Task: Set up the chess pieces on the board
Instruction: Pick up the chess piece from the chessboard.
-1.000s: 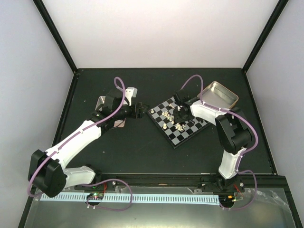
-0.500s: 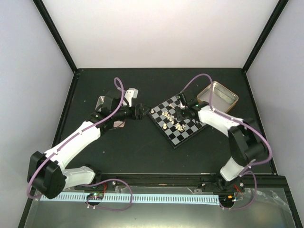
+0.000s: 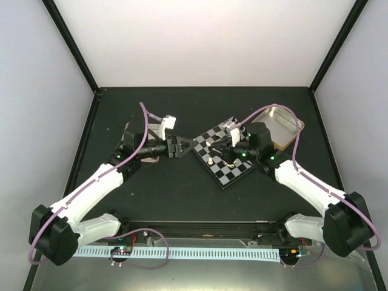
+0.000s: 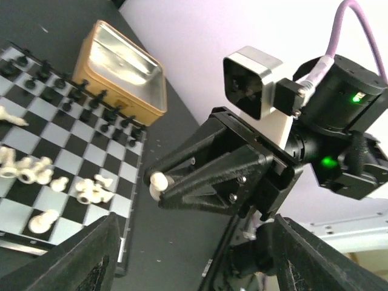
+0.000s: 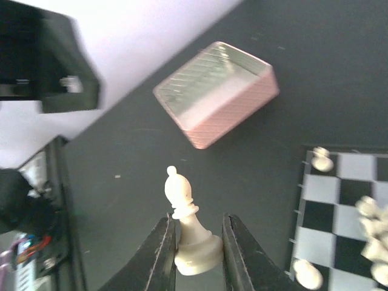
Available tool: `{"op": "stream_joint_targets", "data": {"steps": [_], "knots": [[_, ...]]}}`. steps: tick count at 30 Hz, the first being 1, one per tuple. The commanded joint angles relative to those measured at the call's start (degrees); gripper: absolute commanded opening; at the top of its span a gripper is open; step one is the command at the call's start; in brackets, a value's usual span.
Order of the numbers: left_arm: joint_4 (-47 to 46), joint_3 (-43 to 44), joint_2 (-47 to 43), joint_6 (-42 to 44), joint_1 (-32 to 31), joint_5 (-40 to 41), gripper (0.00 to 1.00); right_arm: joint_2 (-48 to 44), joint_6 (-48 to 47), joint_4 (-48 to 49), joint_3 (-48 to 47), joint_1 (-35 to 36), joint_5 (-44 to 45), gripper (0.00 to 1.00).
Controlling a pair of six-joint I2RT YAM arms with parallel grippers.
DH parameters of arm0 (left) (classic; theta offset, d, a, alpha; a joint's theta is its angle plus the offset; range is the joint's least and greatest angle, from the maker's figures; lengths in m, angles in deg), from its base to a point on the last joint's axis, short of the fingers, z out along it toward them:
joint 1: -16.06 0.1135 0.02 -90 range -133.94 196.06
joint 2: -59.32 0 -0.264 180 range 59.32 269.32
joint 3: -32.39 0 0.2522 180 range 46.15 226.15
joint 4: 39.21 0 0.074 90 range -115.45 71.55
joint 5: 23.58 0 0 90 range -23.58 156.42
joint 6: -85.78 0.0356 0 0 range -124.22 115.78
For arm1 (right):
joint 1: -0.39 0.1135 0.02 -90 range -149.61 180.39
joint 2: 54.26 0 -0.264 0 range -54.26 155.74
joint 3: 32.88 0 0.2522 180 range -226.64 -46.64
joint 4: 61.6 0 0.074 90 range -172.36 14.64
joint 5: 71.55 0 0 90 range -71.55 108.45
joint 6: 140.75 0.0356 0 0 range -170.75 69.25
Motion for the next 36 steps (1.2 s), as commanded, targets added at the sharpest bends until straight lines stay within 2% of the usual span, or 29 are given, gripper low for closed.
{"op": "stream_joint_targets", "data": {"steps": [1,11,23,33,36], "knots": [[-6.9,-0.4,-0.4,-3.8,0.3,-8.2,0.69,-3.0,-1.3,8.6,1.4,0.8,-13.2,0.14],[-11.8,0.8,3.6,-7.7,-0.7,-13.5,0.52,-3.9,-2.0,9.5,1.1,1.2,-20.1,0.15],[-11.8,2.9,7.8,-6.0,-3.0,-16.2,0.4,-2.2,-2.6,7.8,-0.5,1.2,-20.4,0.15],[-10.7,3.2,8.6,-4.0,-3.5,-15.5,0.07,-1.7,-2.5,7.4,-0.5,1.2,-19.4,0.15],[-10.3,3.4,8.6,-3.4,-3.6,-15.2,0.03,-2.0,-2.3,7.3,-0.5,1.2,-18.6,0.16]]}}
